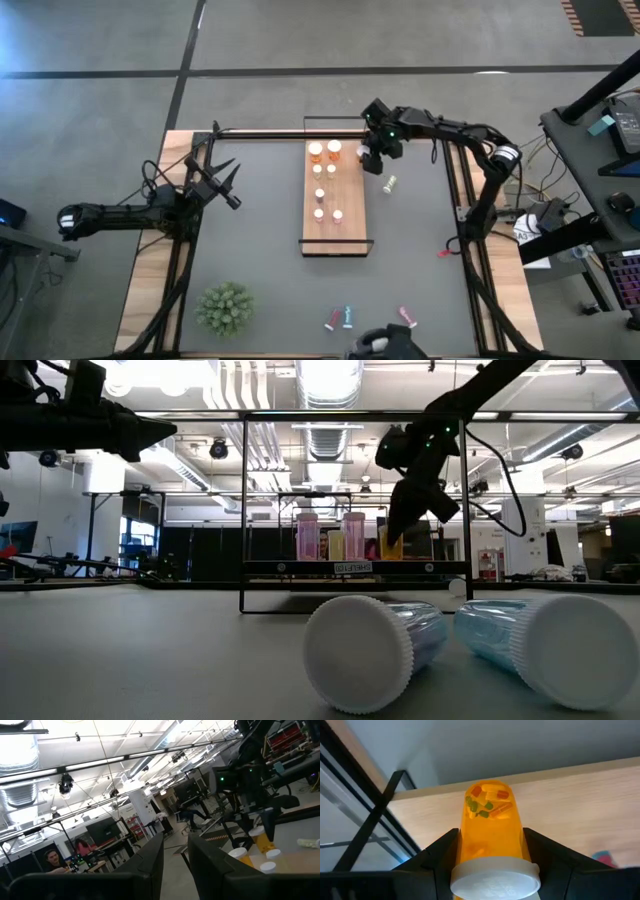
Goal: Pick and place medicine bottles onto shelf by color
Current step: Put the orange pill bottle on the shelf aligned with the other orange pill bottles
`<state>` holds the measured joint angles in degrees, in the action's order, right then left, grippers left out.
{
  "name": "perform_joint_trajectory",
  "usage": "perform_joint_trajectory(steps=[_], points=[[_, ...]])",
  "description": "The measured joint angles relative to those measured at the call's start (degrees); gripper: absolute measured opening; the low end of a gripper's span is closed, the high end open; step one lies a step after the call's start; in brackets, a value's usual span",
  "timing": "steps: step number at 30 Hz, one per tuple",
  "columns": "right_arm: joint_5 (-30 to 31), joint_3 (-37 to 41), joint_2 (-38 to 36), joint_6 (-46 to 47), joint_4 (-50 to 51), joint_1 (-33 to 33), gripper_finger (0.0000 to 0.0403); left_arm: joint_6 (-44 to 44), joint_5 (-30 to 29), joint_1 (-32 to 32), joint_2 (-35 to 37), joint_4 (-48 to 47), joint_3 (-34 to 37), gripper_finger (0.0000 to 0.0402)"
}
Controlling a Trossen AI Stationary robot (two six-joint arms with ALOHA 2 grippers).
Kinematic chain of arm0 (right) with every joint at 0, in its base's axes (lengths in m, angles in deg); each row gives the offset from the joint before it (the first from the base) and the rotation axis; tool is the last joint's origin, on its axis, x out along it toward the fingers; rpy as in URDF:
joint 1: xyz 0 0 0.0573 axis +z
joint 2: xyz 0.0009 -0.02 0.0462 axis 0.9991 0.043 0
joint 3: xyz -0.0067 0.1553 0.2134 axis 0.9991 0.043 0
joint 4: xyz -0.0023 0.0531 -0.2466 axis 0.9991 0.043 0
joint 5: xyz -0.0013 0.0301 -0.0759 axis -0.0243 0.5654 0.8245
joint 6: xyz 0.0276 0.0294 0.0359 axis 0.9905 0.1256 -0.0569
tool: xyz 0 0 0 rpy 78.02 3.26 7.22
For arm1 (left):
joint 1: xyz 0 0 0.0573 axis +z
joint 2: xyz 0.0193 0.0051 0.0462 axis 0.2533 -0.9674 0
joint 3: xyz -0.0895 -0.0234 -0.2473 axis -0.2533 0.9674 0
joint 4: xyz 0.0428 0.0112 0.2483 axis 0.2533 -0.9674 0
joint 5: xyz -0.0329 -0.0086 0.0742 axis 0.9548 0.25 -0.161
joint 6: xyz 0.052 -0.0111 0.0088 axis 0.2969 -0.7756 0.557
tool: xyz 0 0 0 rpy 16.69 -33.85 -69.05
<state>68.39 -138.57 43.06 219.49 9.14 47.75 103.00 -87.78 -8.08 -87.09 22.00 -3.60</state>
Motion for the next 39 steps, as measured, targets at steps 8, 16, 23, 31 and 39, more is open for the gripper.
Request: perform_joint_trajectory(steps=[8,16,23,31,39], points=[[1.1,-1.82,1.9,3.08,-1.1,-0.01,0.0199,0.0,0.0,0.02,0.0,0.0,0.0,0.0072],[2.48,-1.82,2.9,3.46,-4.09,-0.01,0.0199,0.0,-0.01,0.02,0.0,-0.02,0.0,0.0072],[2.46,-1.8,3.52,4.27,-4.98,0.02,0.0199,0.0,-0.02,0.02,0.0,0.0,0.02,0.0072],[2.57,-1.8,3.52,4.59,-5.0,0.54,0.0199,0.0,-0.01,0.02,0.0,-0.02,0.01,0.0072],[2.55,-1.8,3.52,8.31,-5.16,1.41,0.0199,0.0,-0.02,0.01,0.0,0.0,0.01,0.0072]])
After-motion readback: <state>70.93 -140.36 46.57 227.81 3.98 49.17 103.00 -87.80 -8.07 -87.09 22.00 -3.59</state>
